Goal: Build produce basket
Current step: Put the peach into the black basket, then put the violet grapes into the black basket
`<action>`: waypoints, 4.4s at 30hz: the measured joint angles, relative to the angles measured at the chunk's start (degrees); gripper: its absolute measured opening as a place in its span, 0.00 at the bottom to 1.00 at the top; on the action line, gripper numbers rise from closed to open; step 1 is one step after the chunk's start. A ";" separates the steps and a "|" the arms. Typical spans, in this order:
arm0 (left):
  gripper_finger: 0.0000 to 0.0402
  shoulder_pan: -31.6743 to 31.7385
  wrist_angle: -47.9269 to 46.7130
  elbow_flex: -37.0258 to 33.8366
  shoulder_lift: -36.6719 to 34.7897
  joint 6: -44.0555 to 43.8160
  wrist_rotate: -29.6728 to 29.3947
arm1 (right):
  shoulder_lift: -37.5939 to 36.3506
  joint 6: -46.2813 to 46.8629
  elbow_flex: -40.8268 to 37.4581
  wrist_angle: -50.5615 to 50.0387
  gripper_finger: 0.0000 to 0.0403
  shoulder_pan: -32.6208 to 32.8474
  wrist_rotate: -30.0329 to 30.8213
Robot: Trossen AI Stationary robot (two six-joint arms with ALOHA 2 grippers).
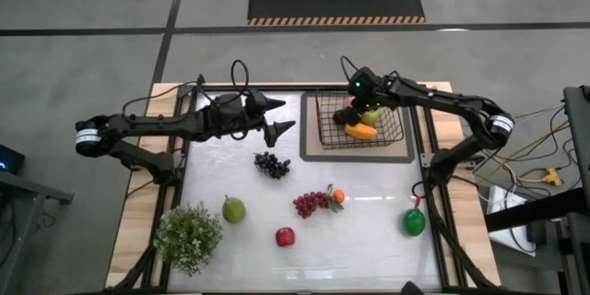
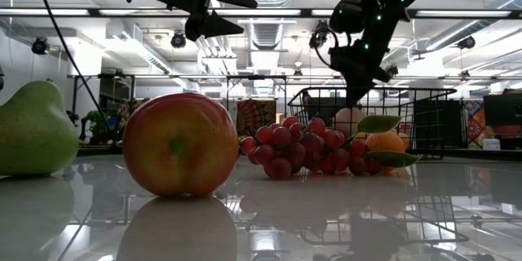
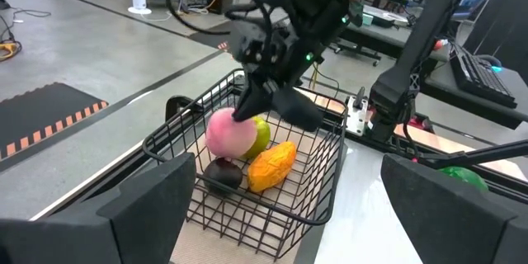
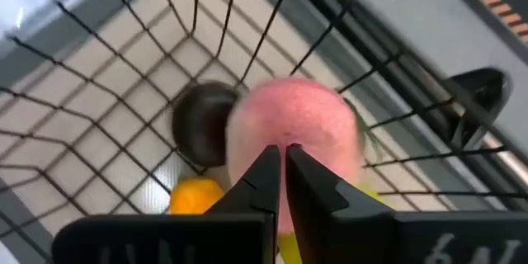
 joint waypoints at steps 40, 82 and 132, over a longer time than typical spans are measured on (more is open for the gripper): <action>0.92 -0.04 -0.33 -0.02 0.00 0.00 0.00 | 1.88 -3.85 0.09 5.20 0.03 0.04 0.22; 0.92 -1.72 -10.87 -0.02 -0.01 -0.32 0.00 | -8.83 -2.40 -2.84 -3.04 0.03 3.41 0.24; 0.64 -19.67 -35.56 2.06 19.83 17.90 -8.06 | -26.00 0.08 -8.07 -1.19 0.03 26.10 0.28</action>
